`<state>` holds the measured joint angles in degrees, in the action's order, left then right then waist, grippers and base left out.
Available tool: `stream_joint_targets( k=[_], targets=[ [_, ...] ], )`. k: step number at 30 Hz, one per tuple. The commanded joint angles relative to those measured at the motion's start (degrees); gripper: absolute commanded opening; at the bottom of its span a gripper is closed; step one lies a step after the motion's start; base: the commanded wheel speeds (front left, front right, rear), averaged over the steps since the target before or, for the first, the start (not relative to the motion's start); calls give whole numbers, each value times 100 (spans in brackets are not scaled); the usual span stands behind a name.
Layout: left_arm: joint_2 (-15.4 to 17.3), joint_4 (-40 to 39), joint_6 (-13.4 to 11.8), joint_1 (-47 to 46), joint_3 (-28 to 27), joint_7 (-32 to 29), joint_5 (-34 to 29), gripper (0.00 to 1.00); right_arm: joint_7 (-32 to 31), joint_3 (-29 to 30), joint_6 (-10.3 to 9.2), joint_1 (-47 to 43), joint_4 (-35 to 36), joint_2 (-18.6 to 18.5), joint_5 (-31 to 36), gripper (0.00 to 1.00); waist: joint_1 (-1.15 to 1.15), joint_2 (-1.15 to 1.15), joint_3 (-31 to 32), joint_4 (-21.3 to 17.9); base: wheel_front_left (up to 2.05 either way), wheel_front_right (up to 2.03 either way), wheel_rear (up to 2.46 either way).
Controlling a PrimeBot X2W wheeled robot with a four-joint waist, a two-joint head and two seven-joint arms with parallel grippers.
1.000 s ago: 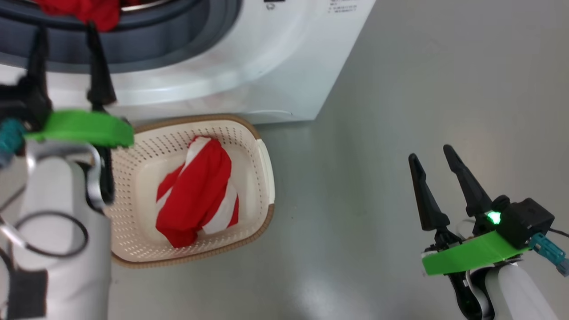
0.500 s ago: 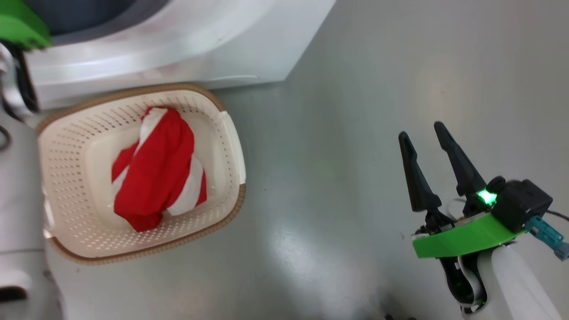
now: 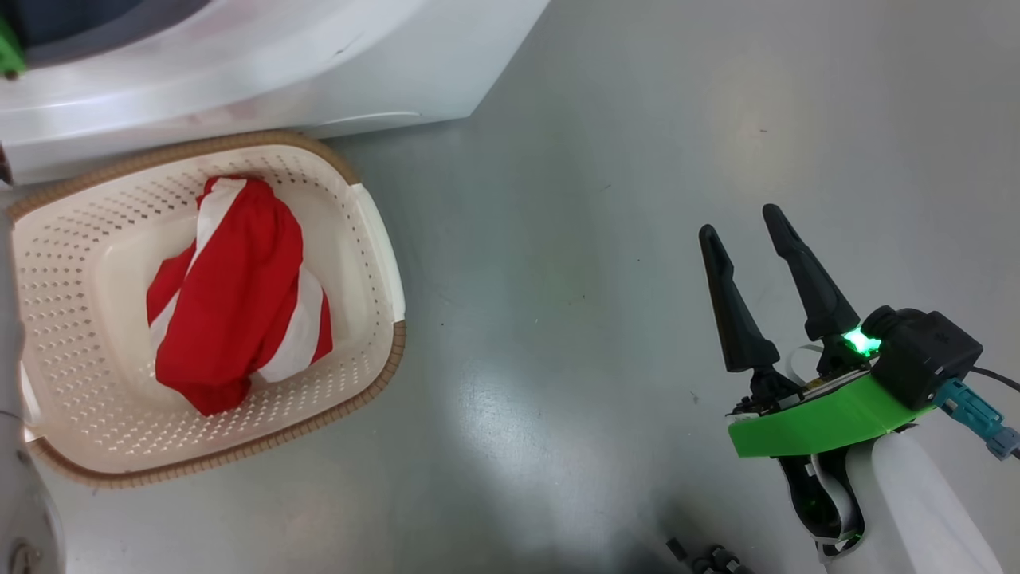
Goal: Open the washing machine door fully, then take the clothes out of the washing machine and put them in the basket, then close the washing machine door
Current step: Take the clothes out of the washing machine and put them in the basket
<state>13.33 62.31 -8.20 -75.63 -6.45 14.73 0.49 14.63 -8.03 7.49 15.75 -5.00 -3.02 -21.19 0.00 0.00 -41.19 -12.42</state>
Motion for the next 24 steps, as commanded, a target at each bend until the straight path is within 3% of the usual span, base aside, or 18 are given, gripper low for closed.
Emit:
stream_joint_targets(
  k=[1,7,8,9,12,24],
  targets=[
    [279,45,81,-74,29,27,-50,100,37,-114,0,-25,135,11,-72,100,0,0,0,-12,0,0,0],
    [350,511,166,-254,179,27,-95,97,37,-118,0,1,150,13,-128,100,0,0,-13,-35,0,0,0],
    [355,551,165,-271,196,27,-97,59,37,-116,0,5,150,13,-135,100,0,0,-11,-36,0,0,0],
    [360,580,161,-284,204,27,-91,38,37,-116,0,7,150,13,-140,100,0,0,-8,-39,0,0,0],
    [365,630,155,-297,239,27,-79,0,37,-106,0,7,153,13,-147,100,0,0,5,-35,0,0,0],
    [336,75,191,10,386,27,22,0,37,-47,0,-14,134,13,-109,100,0,0,225,58,0,0,0]
  ],
)
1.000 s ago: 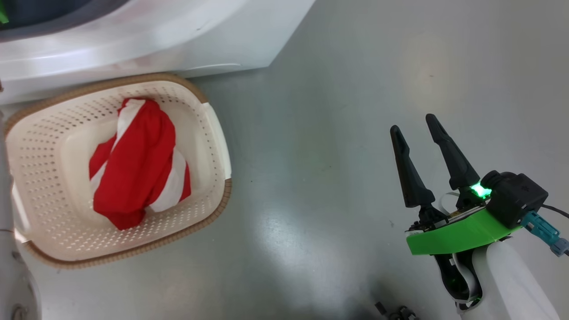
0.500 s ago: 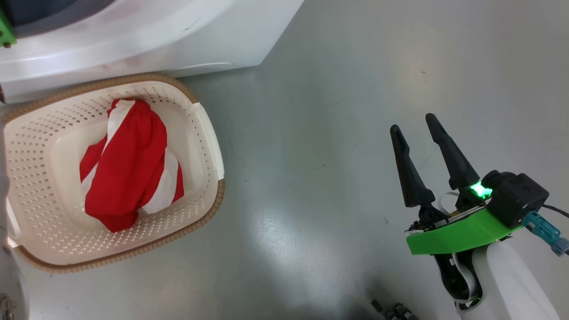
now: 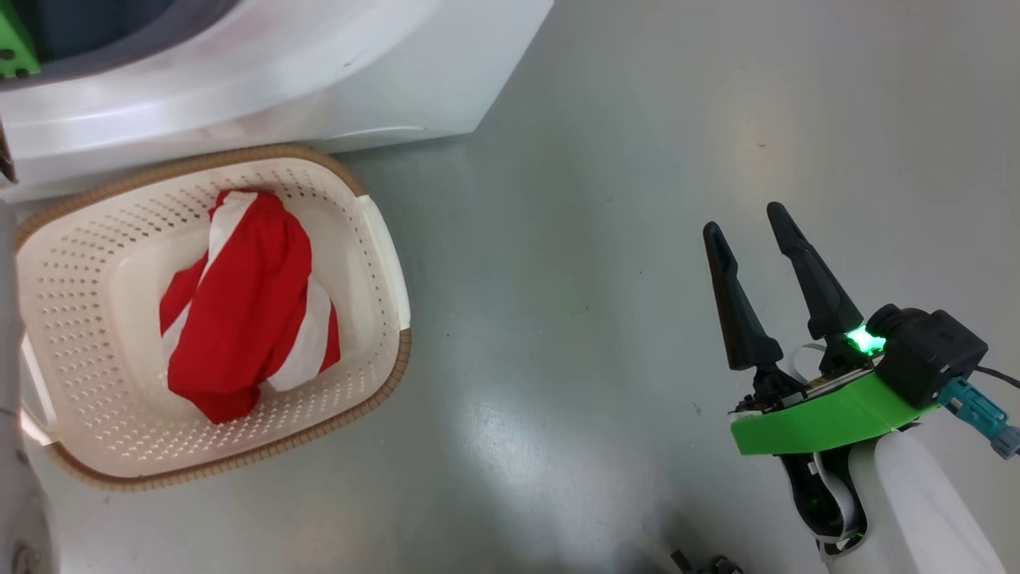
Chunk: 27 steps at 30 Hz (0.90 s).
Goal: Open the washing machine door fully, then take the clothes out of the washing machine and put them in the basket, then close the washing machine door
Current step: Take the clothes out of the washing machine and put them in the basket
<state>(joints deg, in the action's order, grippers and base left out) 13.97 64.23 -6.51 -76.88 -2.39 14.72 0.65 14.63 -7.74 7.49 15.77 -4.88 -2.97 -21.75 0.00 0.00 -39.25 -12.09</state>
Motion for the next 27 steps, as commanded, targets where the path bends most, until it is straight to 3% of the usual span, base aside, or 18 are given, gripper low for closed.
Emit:
stream_joint_targets(
  k=[1,16,27],
  targets=[
    [260,-229,31,194,-35,28,37,0,37,-69,0,-27,118,9,-45,100,0,0,61,38,0,0,0],
    [-316,-2834,352,2097,-521,28,518,0,37,83,0,-318,75,-5,125,100,0,0,645,399,0,0,0],
    [-896,-4664,697,3474,-754,28,336,0,37,143,0,-515,65,-76,163,100,0,0,940,588,0,0,0]
  ],
)
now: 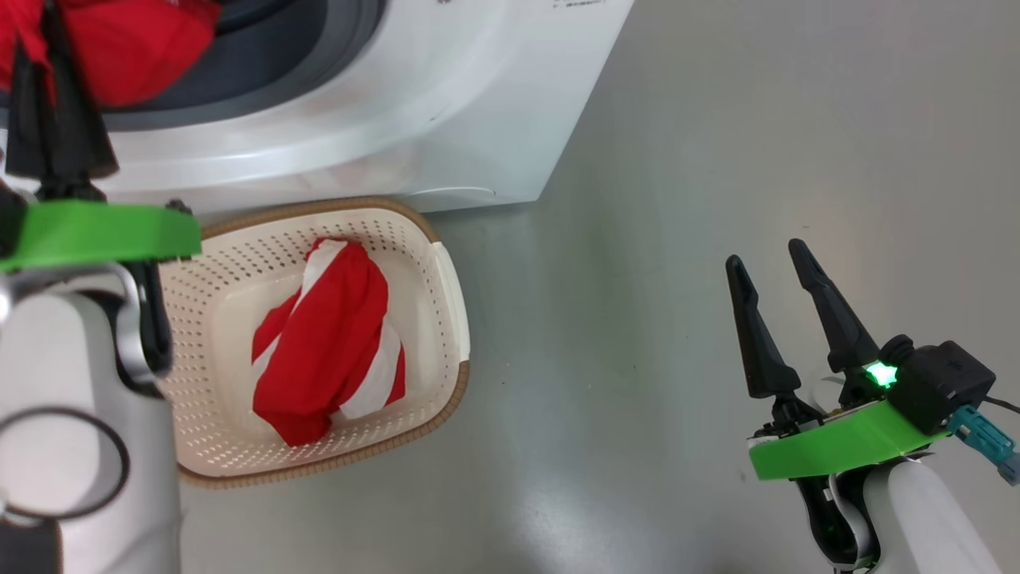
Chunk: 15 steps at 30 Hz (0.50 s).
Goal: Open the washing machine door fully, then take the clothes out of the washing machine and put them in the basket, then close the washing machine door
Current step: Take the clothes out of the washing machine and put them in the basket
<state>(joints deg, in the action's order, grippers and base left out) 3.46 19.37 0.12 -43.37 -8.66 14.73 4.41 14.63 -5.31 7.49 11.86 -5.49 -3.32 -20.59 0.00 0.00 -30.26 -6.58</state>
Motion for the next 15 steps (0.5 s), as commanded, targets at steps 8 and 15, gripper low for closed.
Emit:
stream_joint_targets(
  k=[8,15],
  targets=[
    [-25,-1397,50,874,-103,27,-109,0,37,-64,0,-186,143,-56,58,100,0,0,131,77,0,0,0],
    [-53,-2364,-132,1386,80,27,-118,0,37,-25,0,-202,158,-57,65,100,0,0,131,85,0,0,0]
  ],
)
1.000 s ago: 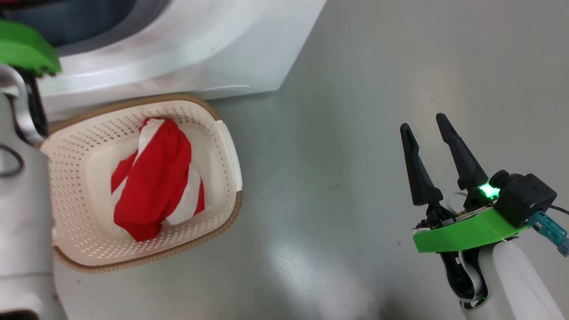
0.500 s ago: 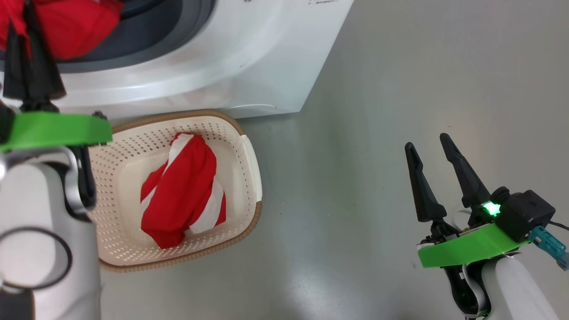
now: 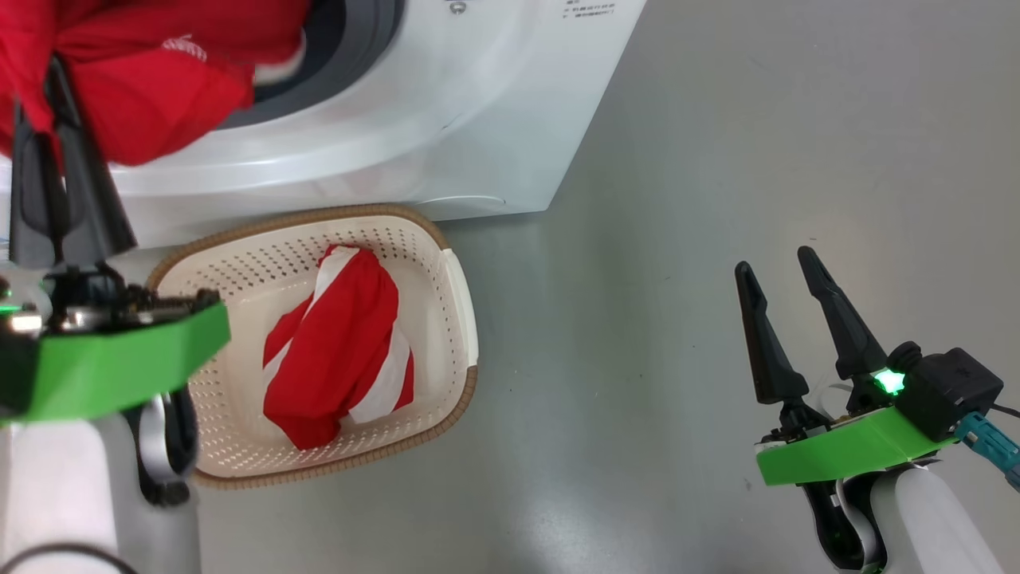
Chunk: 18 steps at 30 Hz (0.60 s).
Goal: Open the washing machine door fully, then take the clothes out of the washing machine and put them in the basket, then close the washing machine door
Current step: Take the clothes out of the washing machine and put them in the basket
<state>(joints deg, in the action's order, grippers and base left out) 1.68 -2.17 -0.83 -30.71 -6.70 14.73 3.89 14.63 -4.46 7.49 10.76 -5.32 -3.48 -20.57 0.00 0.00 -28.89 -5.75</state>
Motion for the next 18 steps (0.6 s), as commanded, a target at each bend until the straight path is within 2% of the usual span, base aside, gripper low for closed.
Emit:
stream_joint_targets(
  k=[1,7,11,14,18],
  targets=[
    [124,-366,-83,182,-66,27,-58,0,37,-104,0,-89,147,-42,64,100,0,0,-14,7,0,0,0],
    [122,-1172,-361,412,179,27,-139,0,37,-81,0,-62,163,-51,57,100,0,0,-67,22,0,0,0],
    [121,-1418,-502,490,320,27,-180,0,37,-88,0,-34,166,-51,49,100,0,0,-112,24,0,0,0],
    [121,-1380,-631,580,419,27,-99,0,37,-92,0,-8,164,-48,43,100,0,0,-140,19,0,0,0],
    [121,-948,-648,716,485,27,33,0,37,-108,0,14,152,-43,37,100,0,0,-175,-3,0,0,0]
  ],
)
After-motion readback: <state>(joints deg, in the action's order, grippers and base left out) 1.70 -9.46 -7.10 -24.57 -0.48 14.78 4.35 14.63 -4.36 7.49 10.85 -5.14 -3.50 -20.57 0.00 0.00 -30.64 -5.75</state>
